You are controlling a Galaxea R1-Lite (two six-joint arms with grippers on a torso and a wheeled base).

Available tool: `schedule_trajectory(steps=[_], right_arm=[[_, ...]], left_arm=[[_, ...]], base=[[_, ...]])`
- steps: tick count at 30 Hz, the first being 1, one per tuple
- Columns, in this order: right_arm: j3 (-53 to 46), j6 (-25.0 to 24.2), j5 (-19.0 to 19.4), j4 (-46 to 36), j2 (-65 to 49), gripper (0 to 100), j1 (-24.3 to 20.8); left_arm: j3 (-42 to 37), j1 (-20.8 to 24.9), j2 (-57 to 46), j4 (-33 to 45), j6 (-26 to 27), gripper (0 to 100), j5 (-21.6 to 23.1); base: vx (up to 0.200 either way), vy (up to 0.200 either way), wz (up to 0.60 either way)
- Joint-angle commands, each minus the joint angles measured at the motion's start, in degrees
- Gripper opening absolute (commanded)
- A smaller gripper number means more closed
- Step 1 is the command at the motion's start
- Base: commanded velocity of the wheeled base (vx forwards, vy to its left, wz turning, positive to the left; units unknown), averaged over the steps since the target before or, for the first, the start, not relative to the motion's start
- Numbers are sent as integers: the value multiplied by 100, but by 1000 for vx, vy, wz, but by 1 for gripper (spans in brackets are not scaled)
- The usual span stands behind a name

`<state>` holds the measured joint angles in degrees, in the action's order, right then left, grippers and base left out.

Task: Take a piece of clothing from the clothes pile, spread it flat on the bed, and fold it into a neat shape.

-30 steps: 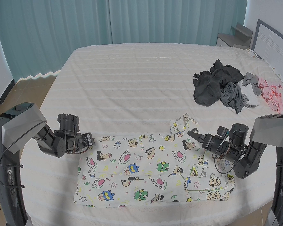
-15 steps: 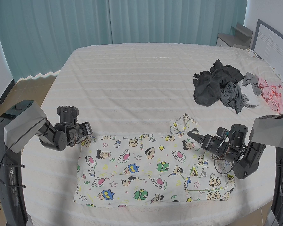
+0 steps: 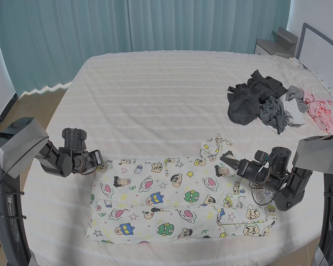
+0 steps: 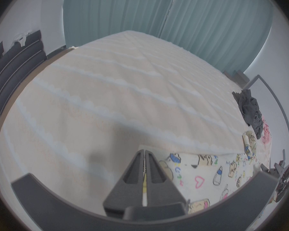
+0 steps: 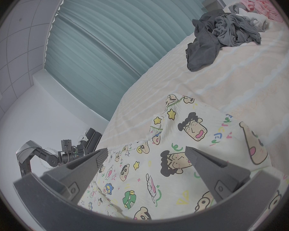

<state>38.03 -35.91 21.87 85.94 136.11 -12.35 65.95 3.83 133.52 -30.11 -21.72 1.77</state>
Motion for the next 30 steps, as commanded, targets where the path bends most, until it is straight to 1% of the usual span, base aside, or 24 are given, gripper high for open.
schedule_trajectory(steps=[1, 2, 6, 7, 14, 15, 20, 22, 27, 28, 30], right_arm=[[2, 23, 1, 1, 74, 100, -4], [2, 23, 1, 1, 74, 100, -4], [-7, 32, -7, 1, 74, 100, -13], [2, 41, -7, 1, 83, 100, -13], [-7, 41, 1, 1, 83, 100, -13], [-15, 32, -7, 1, 83, 100, -40], [-42, 41, -7, 1, 83, 100, -57], [-42, 49, -16, 1, 91, 100, -75], [2, 49, -25, -7, 30, 100, -66], [46, 49, -25, -43, 30, 100, -48], [108, 49, -34, -78, 74, 100, -31]], left_arm=[[32, -128, -406, 348, -7, 0, 175], [32, -137, -424, 330, -7, 100, 210], [32, -163, -468, 322, -7, 100, 298], [14, -163, -468, 330, 19, 100, 438], [-38, -181, -336, 357, 239, 100, 746], [-56, -181, -292, 357, 318, 100, 896], [-56, -163, -239, 348, 335, 100, 1080], [41, -181, -46, 339, 327, 100, 1194], [41, -137, 77, 322, 327, 100, 1317], [32, -137, 112, 322, 300, 100, 1449], [41, -145, 165, 322, 292, 100, 1555]], base=[[0, 0, 0], [0, 0, 0], [0, 0, 0], [0, 0, 0], [0, 0, 0], [0, 0, 0], [0, 0, 0], [0, 0, 0], [0, 0, 0], [0, 0, 0], [0, 0, 0]])
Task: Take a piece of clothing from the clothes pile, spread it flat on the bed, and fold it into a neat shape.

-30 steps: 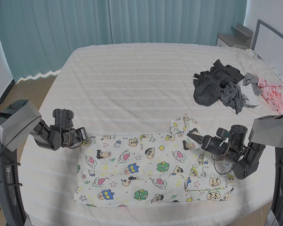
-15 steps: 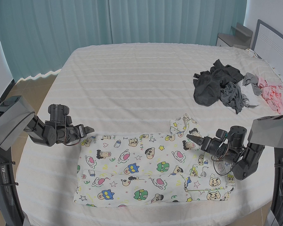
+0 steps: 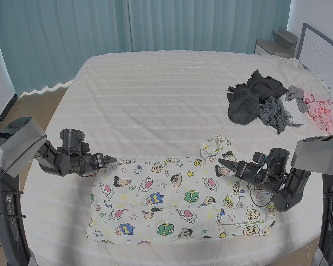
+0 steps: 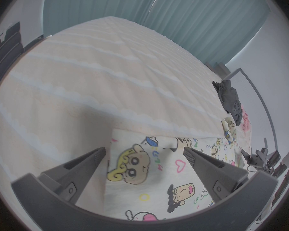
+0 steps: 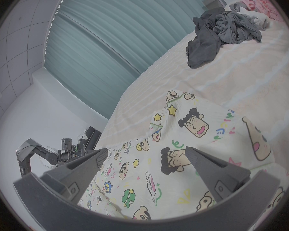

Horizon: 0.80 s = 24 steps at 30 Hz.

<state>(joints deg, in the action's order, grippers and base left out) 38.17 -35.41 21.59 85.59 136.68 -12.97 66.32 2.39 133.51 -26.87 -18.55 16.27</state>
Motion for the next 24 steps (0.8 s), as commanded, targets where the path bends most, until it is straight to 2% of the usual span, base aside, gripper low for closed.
schedule_trajectory(steps=[1, 4, 5, 10, 11, 13, 16, 23, 24], right_arm=[[138, -1, -6, -60, 34, 100, 40], [261, -1, -6, -157, 34, 100, 111], [358, -1, -6, -253, 25, 100, 146], [1087, 26, -23, -1378, -71, 100, 418], [1087, 26, -23, -1378, -71, 100, 418], [1659, 61, -50, -2108, -168, 100, 603], [2107, 70, -102, -2732, -344, 100, 735], [2626, 149, -111, -3321, -511, 100, 840], [2863, 237, -111, -3672, -432, 100, 849]], left_arm=[[4, -19, 193, -3, -34, 100, 148], [-14, -19, 202, -3, -43, 100, 227], [-14, -19, 202, -3, -69, 0, 271], [-5, 7, 166, -38, -272, 0, 245], [-5, 7, 166, -38, -272, 0, 245], [-66, 7, 122, -214, -298, 0, 201], [-224, 7, 26, -565, -421, 0, 7], [-268, 7, -62, -952, -711, 0, -415], [-286, 7, -80, -952, -711, 0, -467]], base=[[0, 0, 0], [0, 0, 0], [0, 0, 0], [0, 0, 0], [0, 0, 0], [0, 0, 0], [0, 0, 0], [0, 0, 0], [0, 0, 0]])
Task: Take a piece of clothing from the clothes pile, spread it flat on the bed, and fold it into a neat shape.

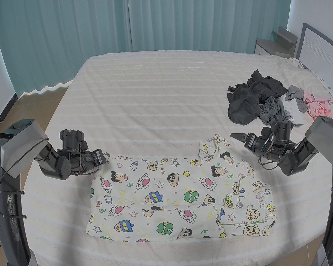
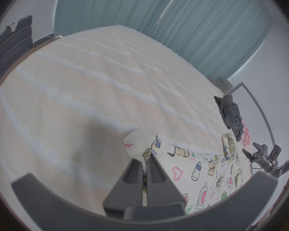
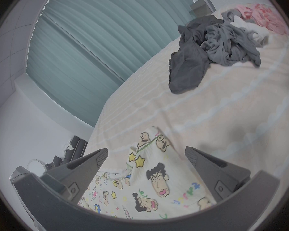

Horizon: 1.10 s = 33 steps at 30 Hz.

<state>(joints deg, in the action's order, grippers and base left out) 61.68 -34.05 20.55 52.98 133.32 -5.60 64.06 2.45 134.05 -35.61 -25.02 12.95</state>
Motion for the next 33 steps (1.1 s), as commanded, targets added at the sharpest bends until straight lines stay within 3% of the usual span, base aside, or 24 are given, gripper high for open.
schedule_trajectory(steps=[1, 5, 12, 22, 23, 33], right_arm=[[617, 179, -7, -613, -7, 100, 111], [1021, 680, -43, -1053, 538, 100, 32], [1619, 786, -139, -1782, 977, 100, -214], [1970, 1128, -262, -2125, 1249, 100, -469], [1988, 1137, -298, -2125, 1258, 0, -460], [1891, 1005, -429, -2055, 1126, 0, -231]], left_arm=[[-78, 10, -142, -78, -65, 0, -161], [-96, 71, -151, -78, -65, 0, -178], [-166, 150, -160, -87, -65, 0, -381], [-254, 177, -168, -87, -65, 0, -372], [-254, 177, -168, -87, -65, 0, -381], [-324, 177, -212, -87, -74, 0, -389]], base=[[0, 0, 0], [0, 0, 0], [0, 0, 0], [0, 0, 0], [0, 0, 0], [0, 0, 0]])
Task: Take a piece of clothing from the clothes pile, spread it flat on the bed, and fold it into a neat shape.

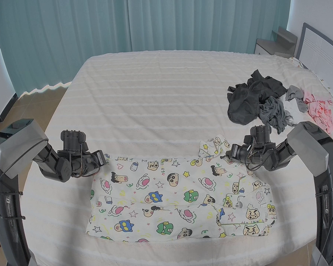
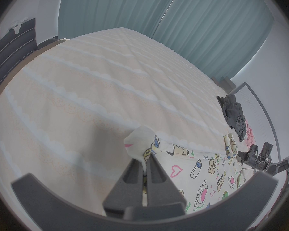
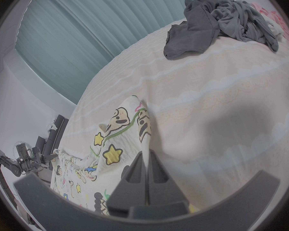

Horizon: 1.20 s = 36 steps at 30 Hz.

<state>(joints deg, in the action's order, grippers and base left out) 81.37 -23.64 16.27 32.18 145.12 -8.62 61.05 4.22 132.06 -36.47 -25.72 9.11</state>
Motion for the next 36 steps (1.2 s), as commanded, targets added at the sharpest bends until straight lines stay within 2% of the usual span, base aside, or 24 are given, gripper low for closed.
schedule_trajectory(steps=[1, 11, 16, 23, 27, 36], right_arm=[[-113, -53, 7, 60, -98, 0, 80], [-710, -405, 95, 1370, -300, 0, 150], [-1080, -414, 130, 1598, -563, 0, 168], [-1695, -387, 157, 1906, -1003, 0, 185], [-2064, -414, 271, 2152, -1205, 0, 203], [-2811, -431, 464, 2723, -1627, 0, 194]], left_arm=[[-49, 0, -14, 0, 6, 0, -5], [-181, -17, -356, 0, 6, 0, -14], [-366, -9, -506, -62, 6, 0, -181], [-884, 0, -559, -905, 6, 0, -339], [-1095, 0, -717, -1090, -3, 0, -392], [-1464, 0, -1235, -1099, -29, 0, -348]], base=[[0, 0, 0], [0, 0, 0], [0, 0, 0], [0, 0, 0], [0, 0, 0], [0, 0, 0]])
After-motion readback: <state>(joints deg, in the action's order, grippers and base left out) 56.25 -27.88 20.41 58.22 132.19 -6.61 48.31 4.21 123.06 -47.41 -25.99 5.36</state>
